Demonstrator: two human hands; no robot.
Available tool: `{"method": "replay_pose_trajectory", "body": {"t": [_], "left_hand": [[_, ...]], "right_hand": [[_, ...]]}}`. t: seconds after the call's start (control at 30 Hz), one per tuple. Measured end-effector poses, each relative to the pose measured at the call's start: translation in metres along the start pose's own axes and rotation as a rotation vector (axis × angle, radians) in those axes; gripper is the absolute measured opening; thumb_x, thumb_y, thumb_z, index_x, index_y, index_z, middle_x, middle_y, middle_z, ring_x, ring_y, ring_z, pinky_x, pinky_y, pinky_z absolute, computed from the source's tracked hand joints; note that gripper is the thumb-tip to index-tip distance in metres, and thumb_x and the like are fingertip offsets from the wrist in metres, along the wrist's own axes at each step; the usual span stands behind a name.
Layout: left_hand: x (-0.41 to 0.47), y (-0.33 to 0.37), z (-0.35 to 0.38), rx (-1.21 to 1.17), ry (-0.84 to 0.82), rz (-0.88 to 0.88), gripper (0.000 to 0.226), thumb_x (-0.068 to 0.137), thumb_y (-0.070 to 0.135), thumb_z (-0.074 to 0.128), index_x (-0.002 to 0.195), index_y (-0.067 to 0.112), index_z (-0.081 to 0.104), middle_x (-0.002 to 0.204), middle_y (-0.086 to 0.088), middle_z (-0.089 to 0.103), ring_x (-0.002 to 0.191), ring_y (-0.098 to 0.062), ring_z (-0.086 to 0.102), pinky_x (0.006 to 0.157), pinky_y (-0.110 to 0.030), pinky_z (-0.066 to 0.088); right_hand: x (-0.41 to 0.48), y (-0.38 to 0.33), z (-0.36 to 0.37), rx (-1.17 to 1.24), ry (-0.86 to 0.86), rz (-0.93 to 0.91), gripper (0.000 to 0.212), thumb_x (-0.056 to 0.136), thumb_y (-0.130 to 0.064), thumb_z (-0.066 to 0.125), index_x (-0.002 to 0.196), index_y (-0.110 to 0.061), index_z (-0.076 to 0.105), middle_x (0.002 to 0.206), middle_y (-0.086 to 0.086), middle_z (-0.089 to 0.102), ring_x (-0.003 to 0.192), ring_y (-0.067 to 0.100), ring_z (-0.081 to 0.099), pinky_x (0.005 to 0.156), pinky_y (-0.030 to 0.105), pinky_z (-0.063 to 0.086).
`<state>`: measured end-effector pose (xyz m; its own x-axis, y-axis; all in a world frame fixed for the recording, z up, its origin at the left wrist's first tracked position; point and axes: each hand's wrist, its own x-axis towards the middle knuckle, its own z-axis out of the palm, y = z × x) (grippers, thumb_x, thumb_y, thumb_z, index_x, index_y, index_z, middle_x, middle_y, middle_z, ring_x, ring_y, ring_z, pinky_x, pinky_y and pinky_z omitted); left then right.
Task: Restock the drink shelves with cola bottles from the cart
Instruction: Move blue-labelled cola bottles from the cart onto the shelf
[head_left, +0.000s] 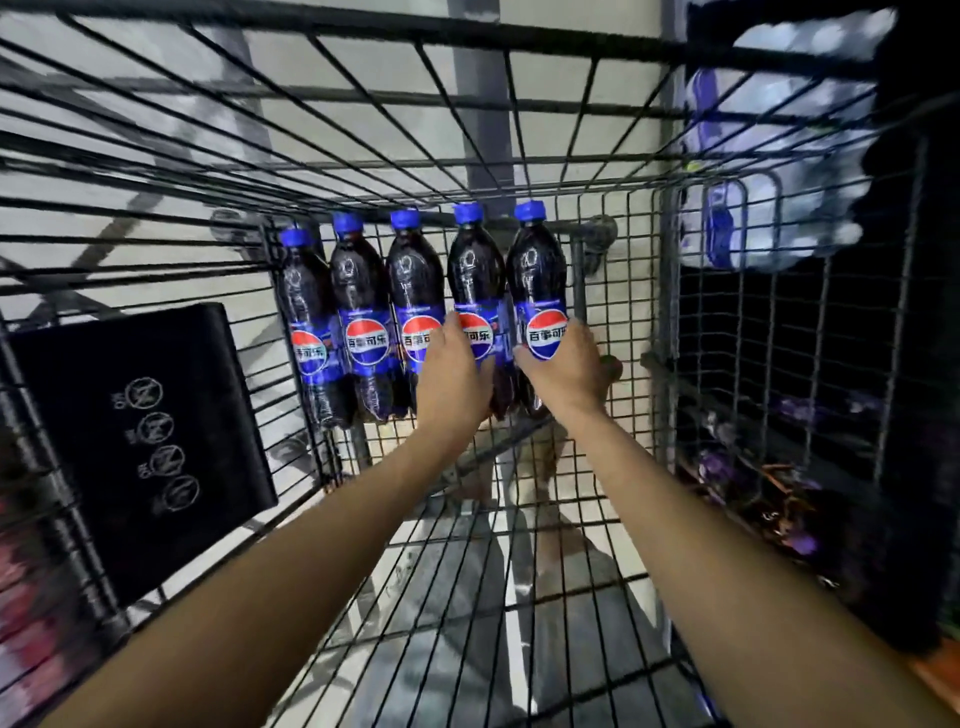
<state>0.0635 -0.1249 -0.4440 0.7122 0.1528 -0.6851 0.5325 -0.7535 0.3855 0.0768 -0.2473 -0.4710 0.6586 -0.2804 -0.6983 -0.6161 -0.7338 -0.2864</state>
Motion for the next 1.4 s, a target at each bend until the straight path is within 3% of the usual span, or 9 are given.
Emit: {"method": "replay_pose_trajectory", "body": {"t": [0.1, 0.2, 0.33, 0.7, 0.83, 1.07, 1.17, 1.3, 1.4], "left_hand": [[0.004, 0.008, 0.009, -0.075, 0.007, -0.027, 0.064, 0.091, 0.021, 0.064, 0.141, -0.002, 0.031, 0.136, -0.02, 0.04, 0.125, -0.034, 0.041, 0.101, -0.037, 0.035], [0.009, 0.01, 0.016, -0.172, -0.011, -0.076, 0.057, 0.086, 0.022, 0.07, 0.13, -0.001, 0.041, 0.13, -0.019, 0.042, 0.119, -0.032, 0.047, 0.099, -0.035, 0.039], [0.021, 0.014, 0.024, -0.432, -0.114, -0.171, 0.056, 0.083, 0.018, 0.074, 0.127, 0.006, 0.041, 0.122, -0.011, 0.056, 0.104, -0.017, 0.057, 0.079, -0.018, 0.043], [0.033, 0.011, 0.032, -0.569, -0.182, -0.246, 0.051, 0.084, 0.02, 0.073, 0.121, 0.01, 0.038, 0.092, 0.005, 0.054, 0.075, -0.002, 0.054, 0.054, -0.011, 0.041], [0.014, 0.008, 0.021, -0.61, -0.245, -0.202, 0.056, 0.083, 0.016, 0.074, 0.125, 0.007, 0.039, 0.1, -0.004, 0.058, 0.085, -0.012, 0.058, 0.065, -0.014, 0.046], [-0.055, 0.028, -0.018, -0.659, -0.257, -0.092, 0.054, 0.081, 0.015, 0.075, 0.126, 0.008, 0.045, 0.094, 0.0, 0.064, 0.074, -0.004, 0.064, 0.065, -0.016, 0.049], [-0.095, 0.043, -0.041, -0.621, -0.214, -0.001, 0.04, 0.08, 0.012, 0.074, 0.113, 0.015, 0.051, 0.089, 0.003, 0.065, 0.078, -0.009, 0.062, 0.073, -0.019, 0.049], [-0.164, 0.075, -0.078, -0.56, -0.138, 0.174, 0.03, 0.083, 0.004, 0.068, 0.086, 0.027, 0.049, 0.069, 0.016, 0.063, 0.058, 0.014, 0.057, 0.056, -0.002, 0.041], [-0.203, 0.097, -0.103, -0.537, -0.097, 0.238, 0.022, 0.084, 0.01, 0.067, 0.09, 0.024, 0.051, 0.076, 0.01, 0.063, 0.063, 0.01, 0.058, 0.059, -0.004, 0.042]], "right_hand": [[0.002, 0.012, -0.011, 0.033, -0.012, 0.026, 0.05, 0.076, -0.041, 0.073, 0.112, -0.014, 0.052, 0.101, 0.0, 0.056, 0.082, 0.017, 0.051, 0.065, 0.026, 0.03], [0.003, 0.023, -0.022, 0.085, -0.026, 0.063, 0.048, 0.077, -0.041, 0.073, 0.112, -0.016, 0.052, 0.101, -0.001, 0.057, 0.086, 0.019, 0.057, 0.062, 0.025, 0.036], [0.003, 0.036, -0.033, 0.101, -0.021, 0.095, 0.045, 0.075, -0.043, 0.071, 0.108, -0.019, 0.052, 0.102, -0.001, 0.061, 0.095, 0.024, 0.059, 0.077, 0.036, 0.05], [-0.005, 0.045, -0.045, 0.156, -0.051, 0.076, 0.043, 0.074, -0.043, 0.071, 0.108, -0.023, 0.054, 0.101, -0.003, 0.063, 0.093, 0.021, 0.061, 0.083, 0.04, 0.053], [-0.02, 0.045, -0.055, 0.177, -0.035, 0.019, 0.036, 0.073, -0.042, 0.072, 0.101, -0.025, 0.056, 0.097, -0.003, 0.066, 0.09, 0.021, 0.063, 0.079, 0.037, 0.053], [-0.077, 0.043, -0.088, 0.337, -0.051, -0.066, 0.042, 0.066, -0.052, 0.07, 0.098, -0.028, 0.058, 0.093, -0.009, 0.067, 0.085, 0.013, 0.065, 0.075, 0.031, 0.053], [-0.112, 0.042, -0.11, 0.421, -0.052, -0.098, 0.05, 0.052, -0.06, 0.064, 0.093, -0.032, 0.057, 0.092, -0.01, 0.068, 0.086, 0.012, 0.066, 0.081, 0.037, 0.055], [-0.163, 0.043, -0.152, 0.482, -0.018, -0.203, 0.051, 0.049, -0.062, 0.064, 0.089, -0.031, 0.058, 0.09, -0.008, 0.07, 0.086, 0.014, 0.067, 0.085, 0.045, 0.055], [-0.195, 0.041, -0.18, 0.512, 0.034, -0.289, 0.055, 0.05, -0.062, 0.065, 0.094, -0.029, 0.059, 0.091, -0.008, 0.07, 0.086, 0.013, 0.067, 0.084, 0.044, 0.055]]}}
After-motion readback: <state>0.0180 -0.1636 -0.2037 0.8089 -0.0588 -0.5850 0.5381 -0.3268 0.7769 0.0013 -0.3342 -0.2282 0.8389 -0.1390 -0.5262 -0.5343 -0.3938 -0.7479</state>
